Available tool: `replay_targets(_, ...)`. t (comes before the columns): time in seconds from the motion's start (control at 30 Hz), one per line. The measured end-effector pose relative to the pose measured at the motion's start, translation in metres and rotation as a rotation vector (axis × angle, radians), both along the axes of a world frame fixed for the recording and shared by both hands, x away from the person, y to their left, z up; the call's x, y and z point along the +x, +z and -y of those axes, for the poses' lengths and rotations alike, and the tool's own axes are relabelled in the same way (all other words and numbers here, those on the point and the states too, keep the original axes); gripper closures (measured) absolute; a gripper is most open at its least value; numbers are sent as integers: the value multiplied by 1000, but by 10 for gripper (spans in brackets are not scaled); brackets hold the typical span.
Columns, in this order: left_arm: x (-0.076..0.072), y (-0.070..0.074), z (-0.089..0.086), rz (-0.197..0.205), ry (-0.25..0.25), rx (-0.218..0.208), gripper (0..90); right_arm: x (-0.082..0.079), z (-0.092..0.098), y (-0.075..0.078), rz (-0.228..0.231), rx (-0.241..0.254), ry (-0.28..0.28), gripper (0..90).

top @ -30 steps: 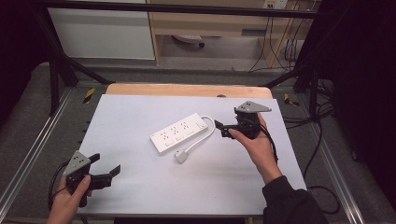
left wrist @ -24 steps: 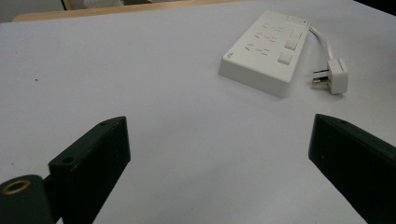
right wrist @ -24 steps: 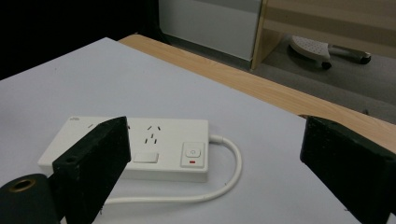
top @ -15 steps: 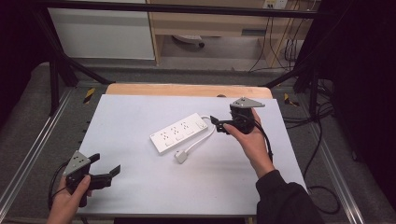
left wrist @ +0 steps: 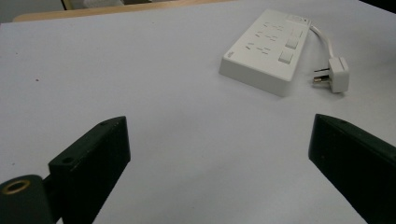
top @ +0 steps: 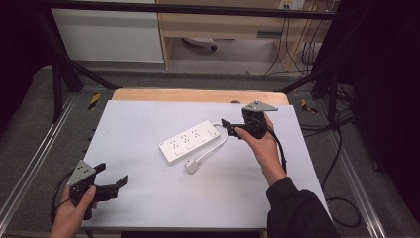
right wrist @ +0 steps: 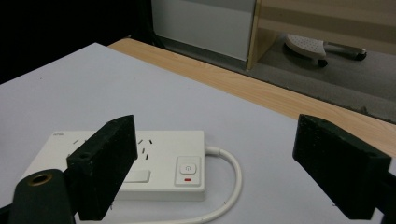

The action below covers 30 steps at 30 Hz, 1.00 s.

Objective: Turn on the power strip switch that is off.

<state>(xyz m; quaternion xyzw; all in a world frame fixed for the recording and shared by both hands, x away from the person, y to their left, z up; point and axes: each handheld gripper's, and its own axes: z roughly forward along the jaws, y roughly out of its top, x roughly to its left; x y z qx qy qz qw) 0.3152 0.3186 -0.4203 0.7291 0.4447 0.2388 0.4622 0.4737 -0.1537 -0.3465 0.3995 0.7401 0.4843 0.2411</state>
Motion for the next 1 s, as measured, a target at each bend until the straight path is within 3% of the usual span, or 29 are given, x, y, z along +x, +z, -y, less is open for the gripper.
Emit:
replay_targets(0.33, 0, 0, 0, 1, -2, -2, 55, 4, -7, -2, -2, -8, 2, 166)
replay_targets(1.0, 0, 0, 0, 3, -2, 2, 55, 9, -22, -11, 19, -4, 27, 513)
